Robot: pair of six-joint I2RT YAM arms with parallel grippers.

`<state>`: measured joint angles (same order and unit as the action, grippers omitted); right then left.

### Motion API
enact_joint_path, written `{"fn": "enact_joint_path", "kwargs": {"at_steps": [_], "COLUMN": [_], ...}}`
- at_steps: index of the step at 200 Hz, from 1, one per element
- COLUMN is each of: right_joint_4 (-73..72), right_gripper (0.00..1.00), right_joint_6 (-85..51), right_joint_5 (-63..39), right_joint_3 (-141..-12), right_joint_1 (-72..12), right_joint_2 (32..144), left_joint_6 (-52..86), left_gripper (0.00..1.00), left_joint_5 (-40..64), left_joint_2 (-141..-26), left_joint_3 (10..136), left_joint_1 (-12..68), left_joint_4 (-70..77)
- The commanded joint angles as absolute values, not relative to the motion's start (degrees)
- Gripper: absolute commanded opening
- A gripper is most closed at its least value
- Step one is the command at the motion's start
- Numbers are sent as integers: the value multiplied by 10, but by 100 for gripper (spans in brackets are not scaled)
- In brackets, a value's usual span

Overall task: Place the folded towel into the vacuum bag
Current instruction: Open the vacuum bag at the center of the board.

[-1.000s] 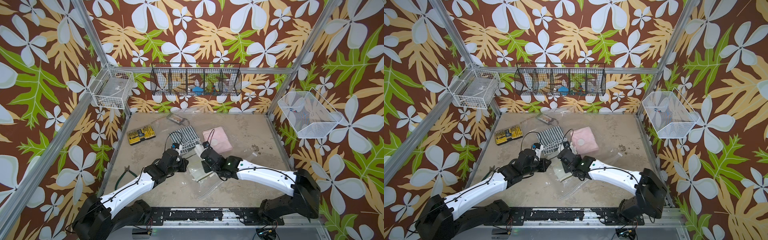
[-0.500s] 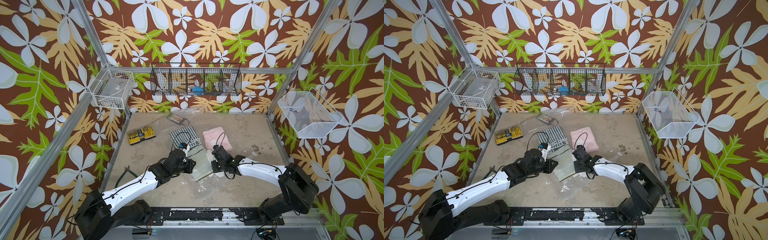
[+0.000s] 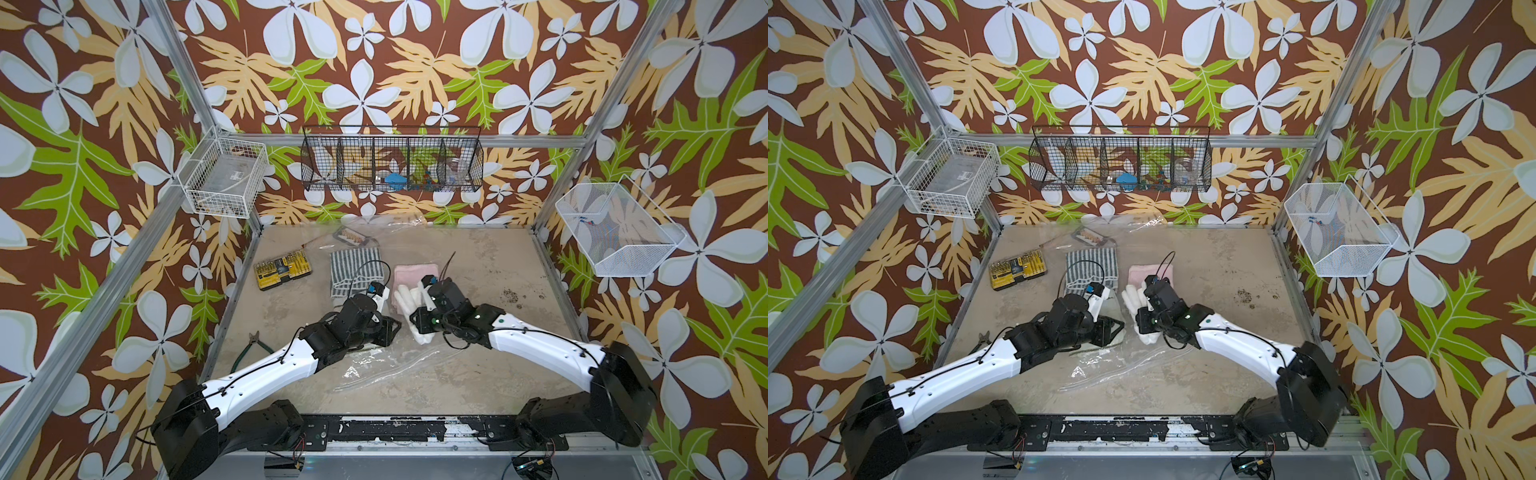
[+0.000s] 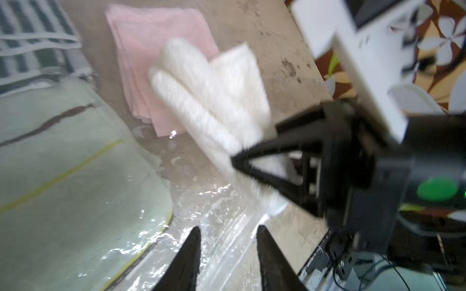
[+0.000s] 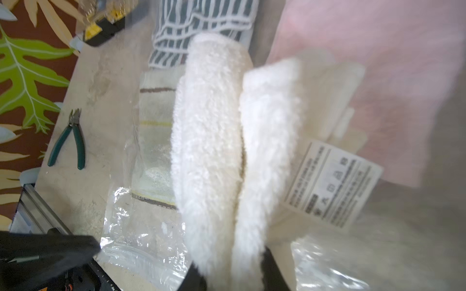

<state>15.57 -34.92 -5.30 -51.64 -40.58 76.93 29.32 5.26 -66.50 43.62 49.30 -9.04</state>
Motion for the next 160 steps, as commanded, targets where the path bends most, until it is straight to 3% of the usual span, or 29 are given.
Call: {"fn": "enact_joint_path", "kwargs": {"at_steps": [1, 41, 68, 113, 133, 160], "right_joint_4": [228, 274, 278, 283, 296, 322], "right_gripper": [21, 21, 21, 21, 21, 21], "right_joint_6": [-313, -281, -275, -278, -278, -278], "right_joint_5": [-39, -50, -71, -73, -77, -83], "right_joint_3": [-483, -432, -414, -400, -399, -404], "right_joint_1": [-357, -251, -214, -212, -212, -211], "right_joint_2": [700, 591, 573, 556, 549, 524], "left_joint_6": [239, 201, 186, 141, 126, 82], "left_gripper": [49, 66, 70, 69, 64, 54], "left_joint_5": [45, -80, -142, -253, -326, -343], "left_joint_2": [-683, -784, -843, -926, -934, -943], "left_joint_3": [446, 476, 498, 535, 547, 545], "left_joint_1": [554, 674, 698, 721, 725, 724], "left_joint_4": [-99, -125, -131, -151, -152, -125]}}
